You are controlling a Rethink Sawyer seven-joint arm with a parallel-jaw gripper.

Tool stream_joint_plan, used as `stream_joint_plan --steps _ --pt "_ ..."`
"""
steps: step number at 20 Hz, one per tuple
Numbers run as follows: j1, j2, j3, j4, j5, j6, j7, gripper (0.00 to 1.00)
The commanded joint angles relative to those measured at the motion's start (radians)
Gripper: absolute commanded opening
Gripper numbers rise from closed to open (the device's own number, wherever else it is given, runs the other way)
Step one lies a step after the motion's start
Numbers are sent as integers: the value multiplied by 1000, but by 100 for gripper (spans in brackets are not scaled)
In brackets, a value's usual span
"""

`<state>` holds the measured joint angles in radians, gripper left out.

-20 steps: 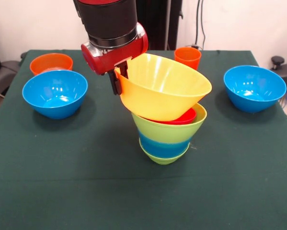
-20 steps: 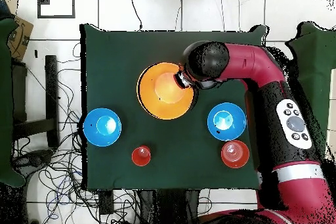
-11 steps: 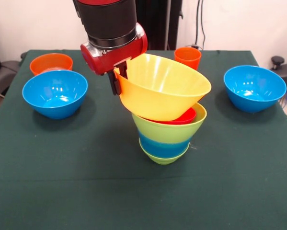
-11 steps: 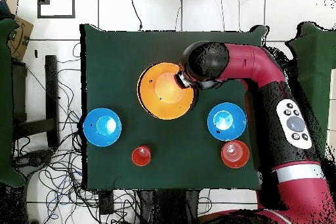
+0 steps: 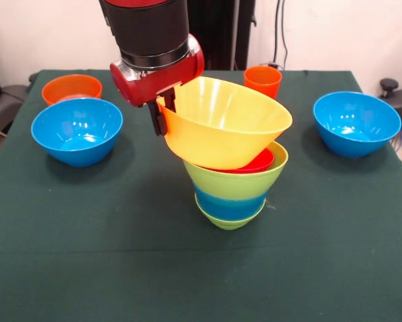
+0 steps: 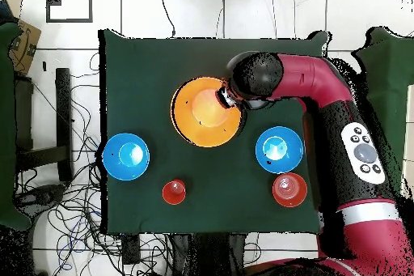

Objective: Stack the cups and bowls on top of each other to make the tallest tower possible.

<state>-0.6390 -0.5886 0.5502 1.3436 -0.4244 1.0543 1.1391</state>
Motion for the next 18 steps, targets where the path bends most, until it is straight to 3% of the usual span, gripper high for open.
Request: stream_joint_plan --steps 1,10,18 --pt "0 68 -20 34 -63 -77 -28 0" --pt "42 25 -42 54 -29 -49 83 0" --pt "72 10 -44 55 -8 -33 119 0"
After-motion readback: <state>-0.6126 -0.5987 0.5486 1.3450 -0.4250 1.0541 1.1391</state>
